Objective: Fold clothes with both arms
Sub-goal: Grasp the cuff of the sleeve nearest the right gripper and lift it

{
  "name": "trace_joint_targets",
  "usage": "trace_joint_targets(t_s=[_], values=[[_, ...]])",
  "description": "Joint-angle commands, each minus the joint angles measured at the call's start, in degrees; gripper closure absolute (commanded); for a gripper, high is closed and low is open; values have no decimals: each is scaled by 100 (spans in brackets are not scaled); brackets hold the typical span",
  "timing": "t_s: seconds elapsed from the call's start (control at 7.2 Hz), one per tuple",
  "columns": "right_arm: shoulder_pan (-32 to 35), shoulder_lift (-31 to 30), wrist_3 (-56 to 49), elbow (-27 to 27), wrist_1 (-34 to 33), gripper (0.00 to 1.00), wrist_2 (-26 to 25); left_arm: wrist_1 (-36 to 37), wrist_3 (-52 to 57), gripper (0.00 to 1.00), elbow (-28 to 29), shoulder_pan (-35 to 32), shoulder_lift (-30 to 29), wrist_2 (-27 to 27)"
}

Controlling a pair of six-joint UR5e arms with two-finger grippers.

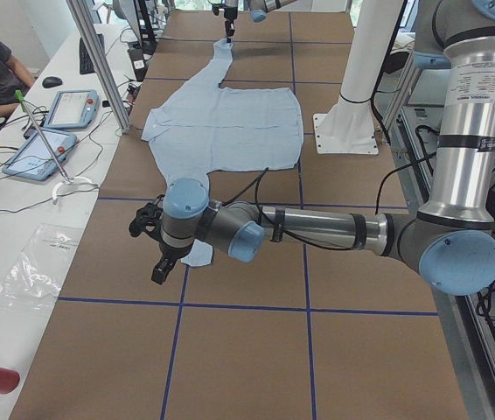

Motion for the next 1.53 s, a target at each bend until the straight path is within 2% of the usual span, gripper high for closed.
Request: trace_joint_targets(t_s=[0.0,0.28,0.42,0.69,0.83,0.97,1.11,1.25,1.39], values=[[-127,506,139,631,-247,100,116,0,0,0,5,0,0,0],[-932,1507,1425,678,-399,100,100,9,0,0,40,9,0,0],[-1372,1999,2111,626,-425,100,-127,9,0,0,66,0,9,9],[-1901,2870,2478,616,-793,100,-750,9,9,0,127,0,9,9],[-2130,3127,2887,625,-759,100,-988,9,26,0,224,0,-9,9],[-2394,3425,2970,608,-750,100,-1434,9,26,0,233,0,0,9],[-2570,3672,2971,451,-759,100,-1587,9,18,0,233,0,9,0],[-2711,4066,2971,-38,-742,100,-1632,0,18,0,225,0,9,0],[-2904,4426,2971,-513,-741,100,-1884,0,18,0,225,0,9,9]])
